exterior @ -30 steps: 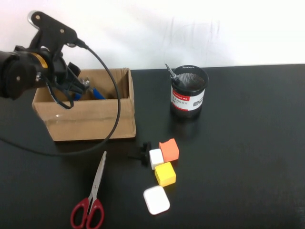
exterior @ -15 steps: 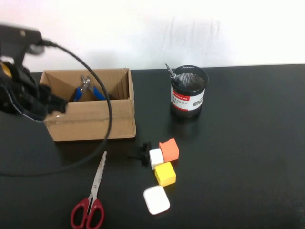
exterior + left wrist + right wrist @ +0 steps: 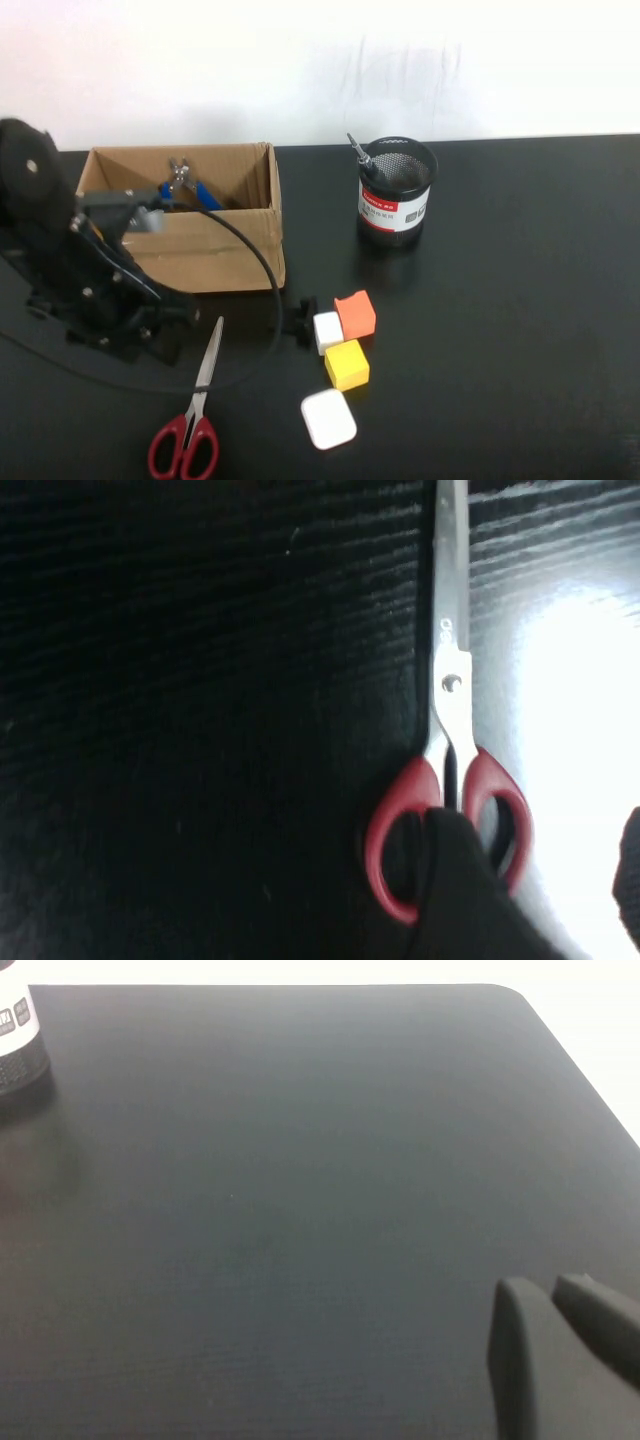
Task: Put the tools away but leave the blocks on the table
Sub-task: Pick up the scissors from the table
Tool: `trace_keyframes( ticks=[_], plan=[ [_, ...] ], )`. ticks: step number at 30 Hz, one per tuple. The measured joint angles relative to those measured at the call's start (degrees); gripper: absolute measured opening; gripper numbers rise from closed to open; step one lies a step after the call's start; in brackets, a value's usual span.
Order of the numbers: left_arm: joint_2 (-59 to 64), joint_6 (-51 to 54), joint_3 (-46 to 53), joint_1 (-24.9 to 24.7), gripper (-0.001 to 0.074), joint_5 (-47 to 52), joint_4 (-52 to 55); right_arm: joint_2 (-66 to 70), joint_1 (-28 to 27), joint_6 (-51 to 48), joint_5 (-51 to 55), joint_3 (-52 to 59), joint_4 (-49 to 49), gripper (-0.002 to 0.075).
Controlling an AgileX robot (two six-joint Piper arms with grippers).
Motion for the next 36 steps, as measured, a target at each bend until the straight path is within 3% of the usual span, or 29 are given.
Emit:
trace_keyframes(
  ticks=[6,16,22,29,32,34,36],
  plan=[
    [3.8,2.8,2.9,-0.7,0.0328,-5.3,-0.4,0.0,0.0,0.0,0.0,0.0,0.0,-0.0006],
    [8.9,-7.6,3.6,-10.3,0.0330,-13.3,3.4,0.0,0.0,0.1,0.0,0.0,0.0,-0.0006],
    [11.7,-15.1,3.6,-10.8,0.0330,-14.5,8.3,0.0,0.0,0.1,0.0,0.0,0.0,-0.0006],
    [15.2,-15.6,3.2,-10.8,0.0328,-14.5,10.5,0.0,0.0,0.0,0.0,0.0,0.0,-0.0006],
    [16.4,-14.5,2.7,-10.9,0.0262,-13.4,11.2,0.0,0.0,0.0,0.0,0.0,0.0,-0.0006],
    [16.6,-12.9,2.6,-10.9,0.0134,-12.7,12.1,0.0,0.0,0.0,0.0,0.0,0.0,-0.0006],
    [16.6,-10.8,2.3,-10.9,0.0087,-12.3,12.5,0.0,0.0,0.0,0.0,0.0,0.0,-0.0006]
  ],
)
